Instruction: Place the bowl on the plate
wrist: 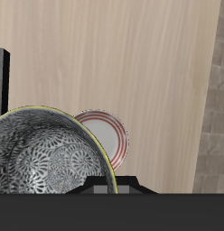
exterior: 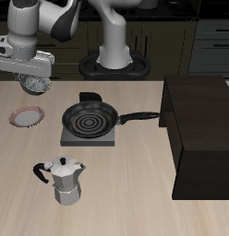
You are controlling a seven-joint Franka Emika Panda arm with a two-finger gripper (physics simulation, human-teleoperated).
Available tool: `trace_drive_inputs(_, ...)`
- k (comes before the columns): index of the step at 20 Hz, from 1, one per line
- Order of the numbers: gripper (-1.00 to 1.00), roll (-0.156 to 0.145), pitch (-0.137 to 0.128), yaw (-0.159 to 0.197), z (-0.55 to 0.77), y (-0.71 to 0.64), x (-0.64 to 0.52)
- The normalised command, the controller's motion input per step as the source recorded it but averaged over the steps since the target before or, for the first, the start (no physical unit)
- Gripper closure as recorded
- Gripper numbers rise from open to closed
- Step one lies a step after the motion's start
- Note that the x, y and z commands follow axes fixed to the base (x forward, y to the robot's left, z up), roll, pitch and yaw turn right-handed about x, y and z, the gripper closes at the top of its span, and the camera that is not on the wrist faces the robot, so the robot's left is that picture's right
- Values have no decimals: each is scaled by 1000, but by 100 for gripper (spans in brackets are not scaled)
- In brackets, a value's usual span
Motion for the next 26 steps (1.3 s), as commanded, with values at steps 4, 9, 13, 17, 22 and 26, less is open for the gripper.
trace_drive_inputs(4, 100, -16, 34, 0, -218, -98, -92)
trace_drive_inputs(9, 100, -31, 25, 0, -157, -167, -55)
trace_drive_inputs(13, 100, -13, 17, -14, -161, -46, 10)
trace_drive_inputs(17, 100, -14, -7, 14, -116, -6, 64)
trace_drive_inputs(22, 100, 9, -4, 17, -93, 114, 167)
trace_drive_inputs(26, 100, 18, 22, 9, -184, 61, 40)
